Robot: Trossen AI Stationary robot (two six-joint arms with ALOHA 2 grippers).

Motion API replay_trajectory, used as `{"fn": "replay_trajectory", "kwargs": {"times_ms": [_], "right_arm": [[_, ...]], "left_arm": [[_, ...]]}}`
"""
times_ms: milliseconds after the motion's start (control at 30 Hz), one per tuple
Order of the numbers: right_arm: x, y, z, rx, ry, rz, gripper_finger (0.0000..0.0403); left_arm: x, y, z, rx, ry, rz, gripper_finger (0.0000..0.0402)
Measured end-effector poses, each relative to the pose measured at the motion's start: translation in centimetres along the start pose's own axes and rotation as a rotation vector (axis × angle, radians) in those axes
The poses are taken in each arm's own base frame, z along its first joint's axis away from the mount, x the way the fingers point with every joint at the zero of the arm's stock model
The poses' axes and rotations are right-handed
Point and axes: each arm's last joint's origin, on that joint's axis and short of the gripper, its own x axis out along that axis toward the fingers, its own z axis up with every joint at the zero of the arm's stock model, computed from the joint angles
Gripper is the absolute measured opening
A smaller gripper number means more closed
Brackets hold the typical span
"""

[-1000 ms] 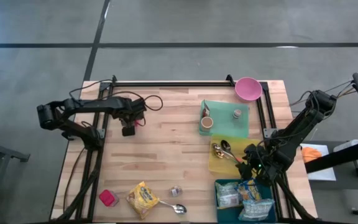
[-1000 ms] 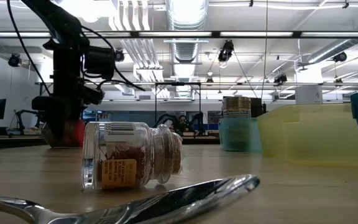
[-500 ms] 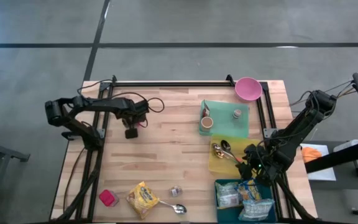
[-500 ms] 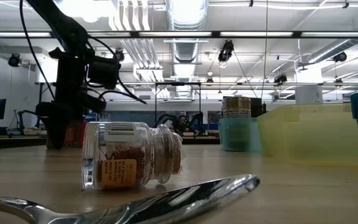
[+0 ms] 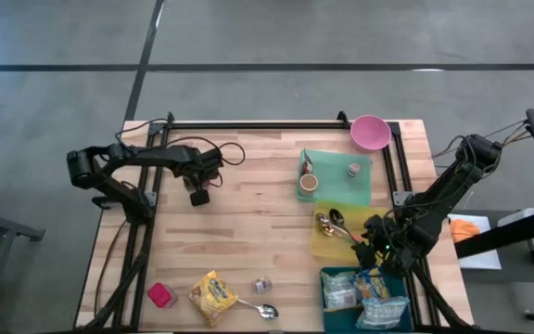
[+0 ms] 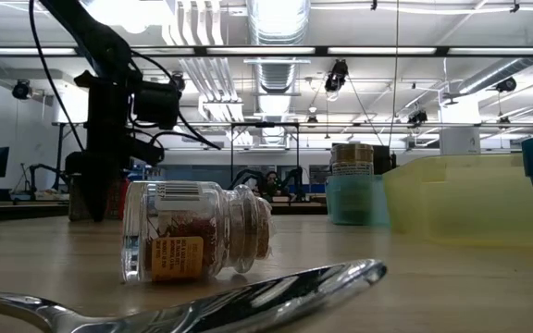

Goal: Pick & Place Food Item
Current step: Put the top red seasoning can into the green bin

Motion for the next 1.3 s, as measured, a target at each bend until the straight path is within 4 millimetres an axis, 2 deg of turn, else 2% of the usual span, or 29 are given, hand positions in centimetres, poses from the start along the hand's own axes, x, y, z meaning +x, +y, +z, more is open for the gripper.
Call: {"fn": "replay_trajectory", "kwargs": {"times_ms": [300,433,533,800,867,1100,1300], "right_arm": [[0.0,0.0,0.0,0.0,0.0,0.0,0.029],[0.0,0.0,-0.01,0.0,0.0,0.0,0.029],[0.0,0.0,0.0,0.001,0.0,0.0,0.029],[0.0,0.0,-0.01,0.001,0.0,0.0,0.029],[0.0,0.0,-0.01,0.0,0.0,0.0,0.029],[0.0,0.0,0.0,0.0,0.0,0.0,0.029],[0.0,0.0,0.0,0.0,0.0,0.0,0.029]], "left_arm": [[-0.1,-0.05,0.02,-0.007,-0.001,-0.022,0.0372],[-0.1,-0.06,-0.04,-0.007,0.005,-0.023,0.0355],[-0.1,-0.06,-0.08,-0.006,0.009,-0.023,0.0319],[-0.15,-0.07,-0.15,-0.057,0.014,-0.023,0.0186],[-0.19,-0.06,-0.13,-0.061,0.013,-0.026,0.0167],[-0.21,-0.21,-0.1,-0.143,0.009,-0.079,0.0167],[-0.93,-0.62,0.41,-0.318,-0.004,-0.276,0.0167]]}}
